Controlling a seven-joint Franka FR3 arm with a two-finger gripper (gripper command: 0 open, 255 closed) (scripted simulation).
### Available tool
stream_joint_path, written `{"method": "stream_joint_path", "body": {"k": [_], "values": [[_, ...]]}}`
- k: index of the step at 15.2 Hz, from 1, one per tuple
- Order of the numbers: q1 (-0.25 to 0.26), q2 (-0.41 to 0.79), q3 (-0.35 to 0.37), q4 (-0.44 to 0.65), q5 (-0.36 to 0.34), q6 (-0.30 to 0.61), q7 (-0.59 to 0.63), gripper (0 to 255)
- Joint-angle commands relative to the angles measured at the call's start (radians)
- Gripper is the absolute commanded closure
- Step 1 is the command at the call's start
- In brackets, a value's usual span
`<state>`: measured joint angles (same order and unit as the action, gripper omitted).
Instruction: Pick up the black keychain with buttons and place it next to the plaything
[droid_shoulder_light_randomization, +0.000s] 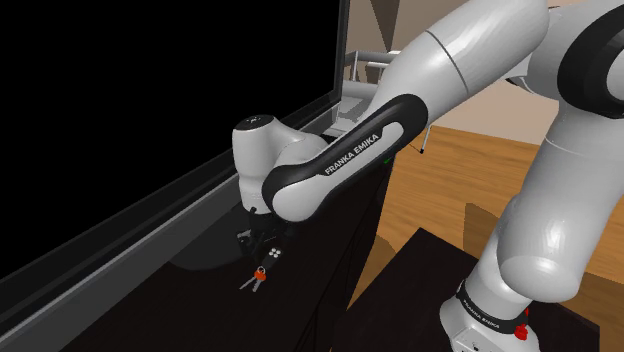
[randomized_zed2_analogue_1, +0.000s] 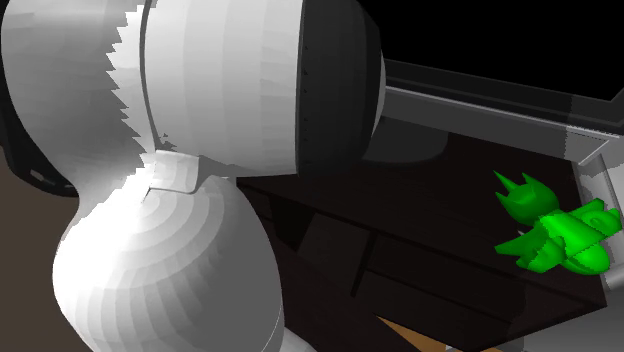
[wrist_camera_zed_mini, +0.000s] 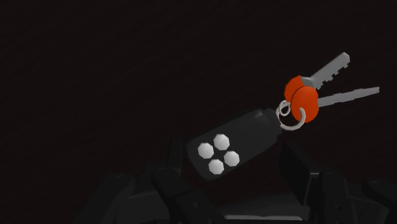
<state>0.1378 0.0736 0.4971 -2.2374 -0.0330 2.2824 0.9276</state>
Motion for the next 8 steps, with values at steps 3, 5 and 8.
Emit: {"method": "stream_joint_path", "body": {"k": [3, 5, 8], "values": [[0.0, 0.0, 0.0, 0.0, 0.0, 0.0, 0.0, 255], [0.0, 0.0, 0.0, 0.0, 0.0, 0.0, 0.0, 255], [-0.001, -0.018, 0.001, 0.01, 0.012, -0.026, -0.008, 255]]}}
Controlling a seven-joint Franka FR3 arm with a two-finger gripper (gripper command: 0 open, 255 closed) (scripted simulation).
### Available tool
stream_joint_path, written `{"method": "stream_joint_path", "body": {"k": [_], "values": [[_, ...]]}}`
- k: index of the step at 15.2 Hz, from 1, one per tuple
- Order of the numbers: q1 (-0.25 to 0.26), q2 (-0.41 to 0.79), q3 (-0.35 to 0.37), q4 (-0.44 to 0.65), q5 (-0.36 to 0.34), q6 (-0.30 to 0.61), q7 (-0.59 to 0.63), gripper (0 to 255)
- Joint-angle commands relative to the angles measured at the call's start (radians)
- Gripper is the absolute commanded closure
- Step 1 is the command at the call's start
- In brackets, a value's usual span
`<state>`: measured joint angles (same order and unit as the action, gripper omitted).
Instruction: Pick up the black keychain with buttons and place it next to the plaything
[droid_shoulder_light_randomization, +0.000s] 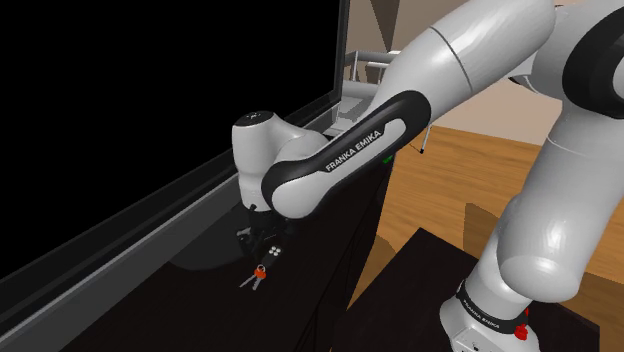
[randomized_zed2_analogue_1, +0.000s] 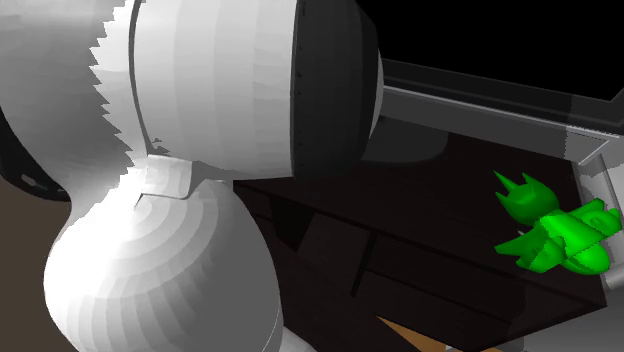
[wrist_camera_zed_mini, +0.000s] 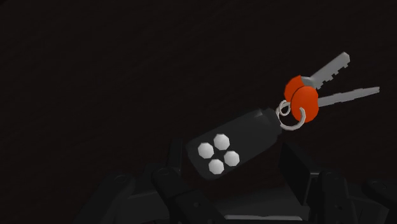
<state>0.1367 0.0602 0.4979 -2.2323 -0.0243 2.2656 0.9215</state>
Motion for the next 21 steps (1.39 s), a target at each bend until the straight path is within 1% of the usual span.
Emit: {"method": "stream_joint_path", "body": {"k": [1, 11, 21], "values": [[-0.001, -0.013, 0.001, 0.01, 0.009, -0.022, -0.006, 255], [-0.005, -0.088, -0.002, 0.076, 0.052, -0.154, -0.037, 255], [-0.008, -0.14, -0.009, 0.163, 0.076, -0.286, -0.054, 255]]}}
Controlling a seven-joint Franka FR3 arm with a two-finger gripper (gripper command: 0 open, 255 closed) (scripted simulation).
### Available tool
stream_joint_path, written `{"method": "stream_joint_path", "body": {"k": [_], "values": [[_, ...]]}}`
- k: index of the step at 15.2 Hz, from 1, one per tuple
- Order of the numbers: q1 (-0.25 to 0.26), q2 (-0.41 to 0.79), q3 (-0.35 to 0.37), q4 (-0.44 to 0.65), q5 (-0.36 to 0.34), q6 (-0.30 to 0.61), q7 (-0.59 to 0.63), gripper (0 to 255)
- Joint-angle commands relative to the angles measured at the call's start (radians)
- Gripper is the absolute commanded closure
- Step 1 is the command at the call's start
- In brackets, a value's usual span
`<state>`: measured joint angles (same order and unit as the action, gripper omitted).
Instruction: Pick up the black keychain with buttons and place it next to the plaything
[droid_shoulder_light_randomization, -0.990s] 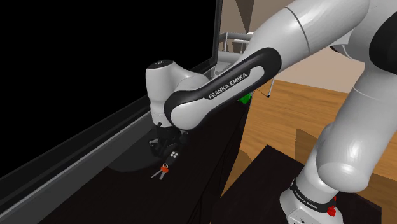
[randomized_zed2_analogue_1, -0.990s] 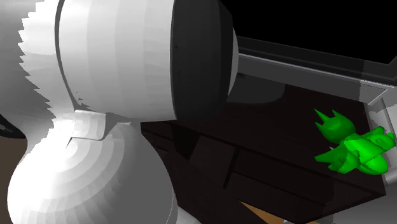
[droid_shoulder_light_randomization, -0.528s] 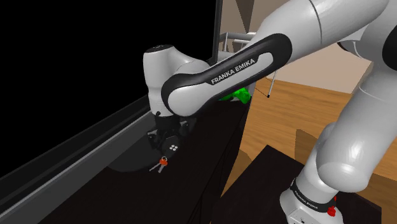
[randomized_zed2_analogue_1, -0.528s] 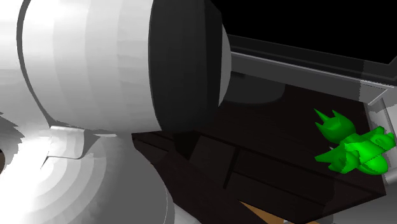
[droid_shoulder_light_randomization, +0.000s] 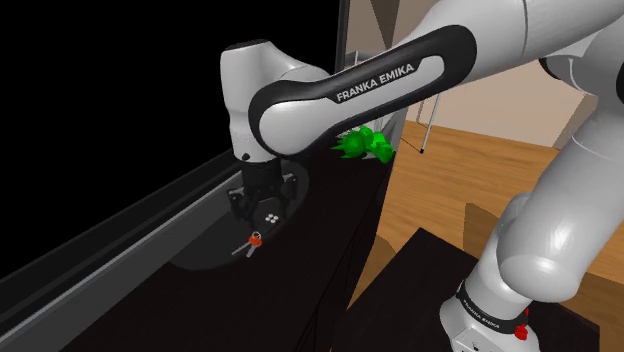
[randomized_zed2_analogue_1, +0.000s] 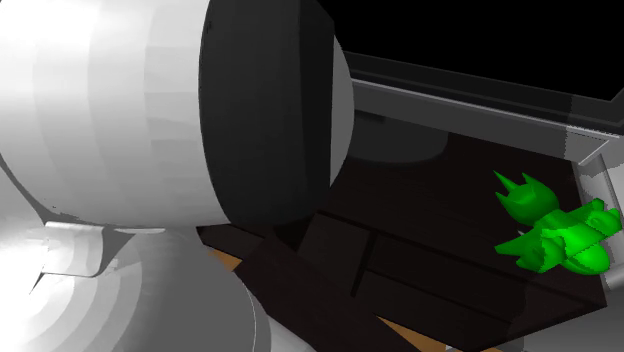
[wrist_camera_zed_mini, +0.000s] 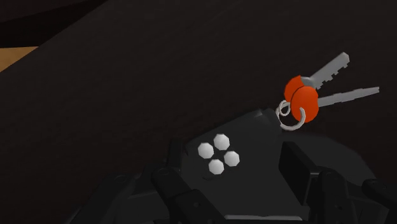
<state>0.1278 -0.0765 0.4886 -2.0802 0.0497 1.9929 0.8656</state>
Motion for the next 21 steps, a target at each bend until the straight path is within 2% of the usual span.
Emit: {"method": "stream_joint_path", "body": {"k": [1, 10, 21], "values": [[0.001, -0.007, 0.0, 0.02, 0.003, -0.027, 0.0, 255], [-0.002, -0.03, -0.006, 0.114, 0.012, -0.141, -0.006, 255], [-0.11, -0.148, -0.179, -0.015, 0.025, -0.135, -0.297, 255]]}}
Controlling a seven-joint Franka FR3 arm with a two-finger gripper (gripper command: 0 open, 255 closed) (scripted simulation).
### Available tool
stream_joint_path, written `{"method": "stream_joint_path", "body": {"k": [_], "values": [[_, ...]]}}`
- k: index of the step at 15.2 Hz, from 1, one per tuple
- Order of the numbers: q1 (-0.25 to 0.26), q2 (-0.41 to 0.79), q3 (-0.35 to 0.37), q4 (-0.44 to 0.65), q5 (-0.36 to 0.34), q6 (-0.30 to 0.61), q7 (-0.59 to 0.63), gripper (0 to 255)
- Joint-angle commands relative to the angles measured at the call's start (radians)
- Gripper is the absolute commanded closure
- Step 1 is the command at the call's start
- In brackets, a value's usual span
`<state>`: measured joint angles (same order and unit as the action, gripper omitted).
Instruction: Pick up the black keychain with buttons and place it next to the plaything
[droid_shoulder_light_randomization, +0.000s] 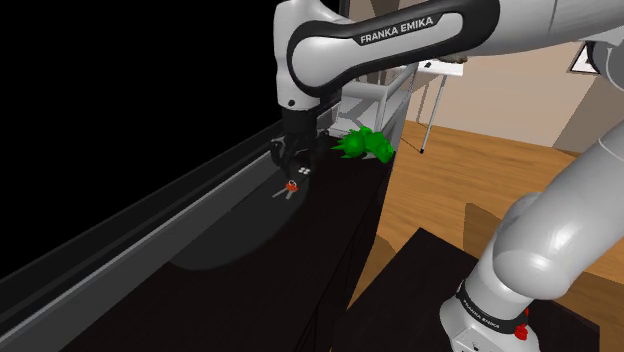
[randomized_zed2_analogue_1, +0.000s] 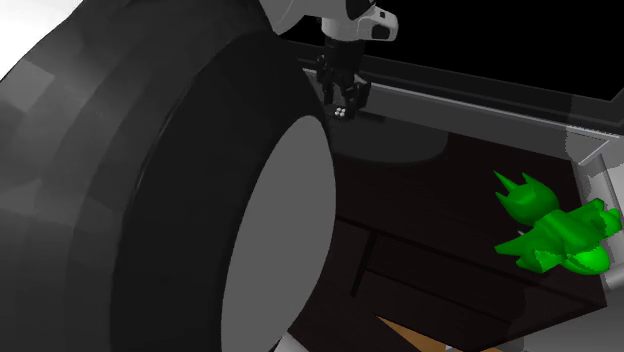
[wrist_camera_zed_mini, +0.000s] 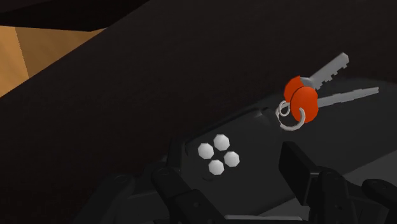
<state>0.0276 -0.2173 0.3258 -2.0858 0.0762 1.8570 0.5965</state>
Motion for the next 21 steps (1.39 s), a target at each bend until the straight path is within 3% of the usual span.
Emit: {"method": "stream_joint_path", "body": {"k": [1, 11, 21], "values": [[-0.02, -0.011, -0.032, -0.014, -0.004, 0.002, -0.052, 255], [-0.123, 0.008, -0.182, -0.003, -0.048, 0.003, -0.289, 255], [-0.225, 0.125, -0.315, 0.121, -0.083, -0.006, -0.511, 255]]}}
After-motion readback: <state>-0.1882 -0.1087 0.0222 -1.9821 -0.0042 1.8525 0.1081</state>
